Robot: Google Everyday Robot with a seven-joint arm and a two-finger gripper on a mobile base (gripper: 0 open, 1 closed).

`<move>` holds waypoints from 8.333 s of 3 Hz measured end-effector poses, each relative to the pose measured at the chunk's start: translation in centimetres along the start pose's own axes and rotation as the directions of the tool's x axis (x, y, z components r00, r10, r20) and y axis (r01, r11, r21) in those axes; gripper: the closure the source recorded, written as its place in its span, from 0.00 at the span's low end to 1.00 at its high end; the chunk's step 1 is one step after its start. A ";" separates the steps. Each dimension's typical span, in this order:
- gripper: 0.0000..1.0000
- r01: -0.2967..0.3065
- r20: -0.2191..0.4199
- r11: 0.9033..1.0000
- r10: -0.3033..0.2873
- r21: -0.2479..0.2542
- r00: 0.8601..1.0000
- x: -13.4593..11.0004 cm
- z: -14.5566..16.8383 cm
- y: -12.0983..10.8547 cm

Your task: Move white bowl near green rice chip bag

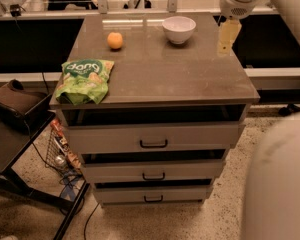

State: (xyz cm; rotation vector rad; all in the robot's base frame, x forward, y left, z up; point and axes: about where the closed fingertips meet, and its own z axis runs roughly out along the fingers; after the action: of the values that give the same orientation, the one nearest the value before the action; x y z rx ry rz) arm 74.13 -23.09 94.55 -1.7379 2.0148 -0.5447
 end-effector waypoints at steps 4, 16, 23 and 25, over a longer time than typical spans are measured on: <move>0.00 -0.025 0.098 0.997 0.017 0.077 0.995 -1.5 7.1 -6.2; 1.00 0.174 0.128 0.983 -0.181 0.060 0.975 -7.6 12.9 -6.0; 1.00 0.317 0.351 0.899 -0.414 0.302 0.840 -7.7 -16.3 -2.9; 1.00 0.374 0.396 0.852 -0.507 0.368 0.766 -8.7 -21.1 6.0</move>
Offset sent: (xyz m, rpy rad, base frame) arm 0.1426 -0.0120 0.0039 0.1207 -0.1077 0.0190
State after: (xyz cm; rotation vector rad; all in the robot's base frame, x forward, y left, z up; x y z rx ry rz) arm 58.66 -13.24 109.38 -1.9440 1.1250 -0.4407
